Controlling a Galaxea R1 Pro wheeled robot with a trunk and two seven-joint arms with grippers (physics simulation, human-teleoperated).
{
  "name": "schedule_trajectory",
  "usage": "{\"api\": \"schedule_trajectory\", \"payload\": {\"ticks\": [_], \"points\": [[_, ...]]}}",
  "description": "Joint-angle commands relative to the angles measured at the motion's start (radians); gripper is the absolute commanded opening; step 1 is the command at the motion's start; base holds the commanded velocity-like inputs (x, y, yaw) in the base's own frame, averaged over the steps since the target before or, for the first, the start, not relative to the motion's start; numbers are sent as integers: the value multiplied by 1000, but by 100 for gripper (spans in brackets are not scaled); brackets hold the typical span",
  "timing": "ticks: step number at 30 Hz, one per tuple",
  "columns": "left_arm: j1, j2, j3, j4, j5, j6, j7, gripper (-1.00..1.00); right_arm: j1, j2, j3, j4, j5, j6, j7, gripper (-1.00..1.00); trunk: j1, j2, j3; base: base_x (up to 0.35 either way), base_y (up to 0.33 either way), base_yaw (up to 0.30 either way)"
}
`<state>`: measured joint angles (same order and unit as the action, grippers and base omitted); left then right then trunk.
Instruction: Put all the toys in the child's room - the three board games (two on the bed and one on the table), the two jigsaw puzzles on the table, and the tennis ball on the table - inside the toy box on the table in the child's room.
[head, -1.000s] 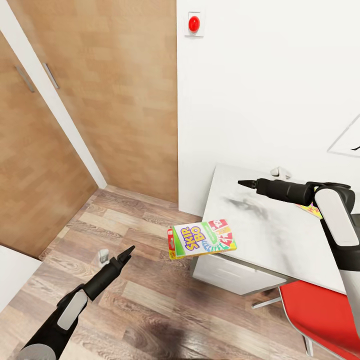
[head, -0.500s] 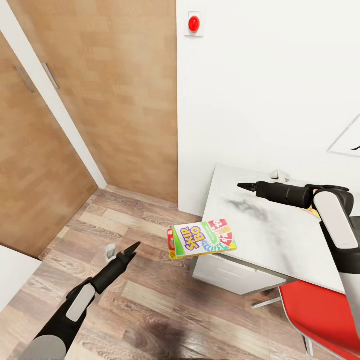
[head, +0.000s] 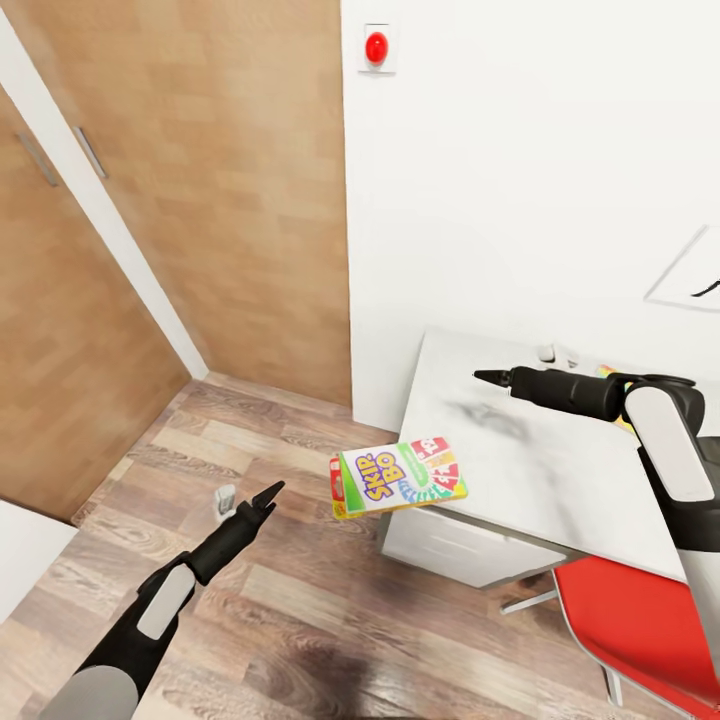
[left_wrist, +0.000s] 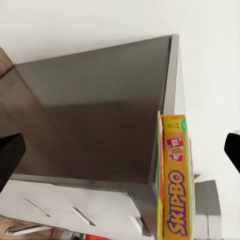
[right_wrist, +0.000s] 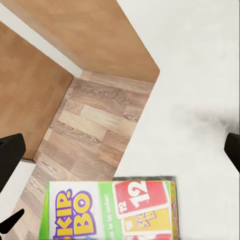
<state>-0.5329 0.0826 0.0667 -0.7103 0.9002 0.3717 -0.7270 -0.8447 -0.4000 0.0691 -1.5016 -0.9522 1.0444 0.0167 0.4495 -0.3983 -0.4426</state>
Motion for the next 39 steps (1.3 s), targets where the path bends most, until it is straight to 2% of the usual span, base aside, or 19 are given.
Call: {"api": "schedule_trajectory", "payload": {"ticks": [1, 20, 39], "points": [[0, 0, 1, 0, 8, 9, -1, 100, -1, 0, 1, 0, 3, 3, 2, 100, 1, -2, -1, 0, 0, -193], [1, -1, 1, 1, 8, 9, -1, 100, 1, 1, 0, 1, 4, 3, 1, 100, 1, -2, -1, 0, 0, -225], [6, -2, 1, 1, 10, 10, -1, 100, 2, 3, 2, 1, 4, 3, 0, 100, 1, -2, -1, 0, 0, -44]]}}
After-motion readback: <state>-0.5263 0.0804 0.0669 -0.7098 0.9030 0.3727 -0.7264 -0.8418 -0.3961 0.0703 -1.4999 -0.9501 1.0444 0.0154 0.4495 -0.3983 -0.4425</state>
